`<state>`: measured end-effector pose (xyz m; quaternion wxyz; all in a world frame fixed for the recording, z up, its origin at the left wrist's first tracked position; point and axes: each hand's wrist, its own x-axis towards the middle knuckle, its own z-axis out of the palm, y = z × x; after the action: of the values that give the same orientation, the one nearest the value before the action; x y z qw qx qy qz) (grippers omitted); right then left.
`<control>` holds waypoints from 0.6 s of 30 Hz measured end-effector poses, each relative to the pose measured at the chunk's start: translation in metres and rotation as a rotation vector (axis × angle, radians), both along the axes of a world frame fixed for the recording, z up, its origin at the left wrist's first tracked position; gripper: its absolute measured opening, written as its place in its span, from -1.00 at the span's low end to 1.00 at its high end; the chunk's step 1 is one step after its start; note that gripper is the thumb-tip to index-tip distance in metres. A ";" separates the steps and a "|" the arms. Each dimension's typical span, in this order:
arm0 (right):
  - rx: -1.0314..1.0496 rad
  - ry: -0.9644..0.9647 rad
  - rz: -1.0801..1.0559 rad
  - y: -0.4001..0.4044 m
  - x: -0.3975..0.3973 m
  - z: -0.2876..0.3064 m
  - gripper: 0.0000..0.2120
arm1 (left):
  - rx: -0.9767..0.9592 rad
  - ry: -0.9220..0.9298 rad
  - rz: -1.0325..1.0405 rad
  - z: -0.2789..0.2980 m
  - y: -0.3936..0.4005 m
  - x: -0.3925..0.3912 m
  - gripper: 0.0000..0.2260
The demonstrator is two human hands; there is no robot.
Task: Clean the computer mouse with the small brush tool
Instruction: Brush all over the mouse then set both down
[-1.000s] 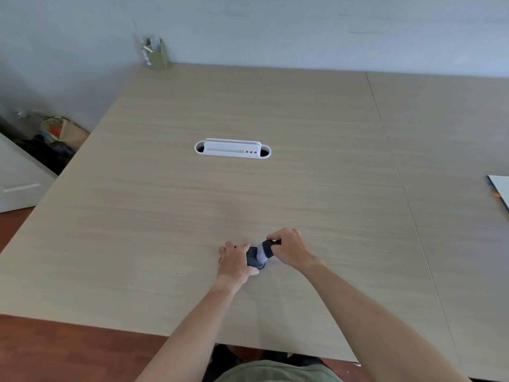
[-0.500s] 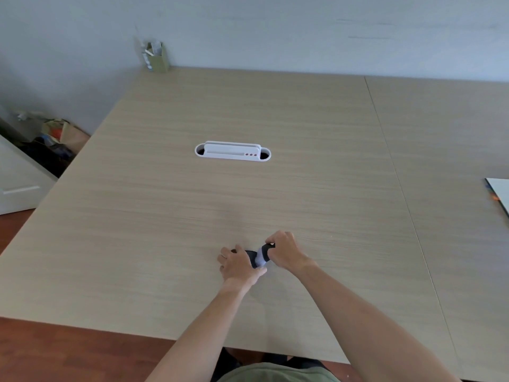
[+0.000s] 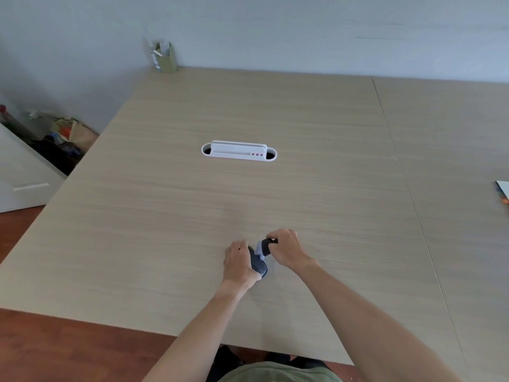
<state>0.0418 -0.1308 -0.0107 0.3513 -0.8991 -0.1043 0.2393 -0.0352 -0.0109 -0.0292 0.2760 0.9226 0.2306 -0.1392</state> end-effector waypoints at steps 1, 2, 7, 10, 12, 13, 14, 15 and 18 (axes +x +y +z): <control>0.012 0.016 -0.009 0.002 -0.001 0.001 -0.83 | 0.005 -0.015 0.029 -0.001 -0.001 -0.002 -0.41; 0.013 0.024 -0.007 0.003 -0.001 0.000 -0.79 | -0.001 -0.015 0.054 -0.002 -0.002 -0.004 -0.41; -0.136 0.028 0.014 -0.007 0.006 0.000 -0.81 | -0.062 0.025 0.025 0.002 0.002 -0.001 -0.34; 0.008 0.020 -0.088 -0.005 0.008 0.000 -0.85 | -0.128 0.023 0.007 0.003 0.006 0.000 -0.35; 0.076 0.042 -0.077 0.000 0.004 0.000 -0.75 | -0.180 0.000 0.026 0.002 0.008 -0.002 -0.38; 0.081 0.062 -0.047 0.002 0.001 -0.002 -0.72 | -0.206 -0.013 0.033 0.001 0.008 -0.002 -0.36; 0.064 0.076 -0.011 0.003 -0.001 -0.004 -0.70 | -0.227 -0.025 0.037 0.000 0.009 -0.003 -0.34; 0.040 0.073 0.016 0.003 -0.002 -0.006 -0.71 | -0.237 -0.034 0.038 0.001 0.009 -0.003 -0.33; -0.059 -0.008 0.015 -0.001 0.003 -0.004 -0.81 | -0.225 -0.052 0.027 0.002 0.011 -0.003 -0.32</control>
<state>0.0453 -0.1317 -0.0148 0.3226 -0.9091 -0.1055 0.2415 -0.0380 0.0003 -0.0268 0.3856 0.8860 0.2187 -0.1362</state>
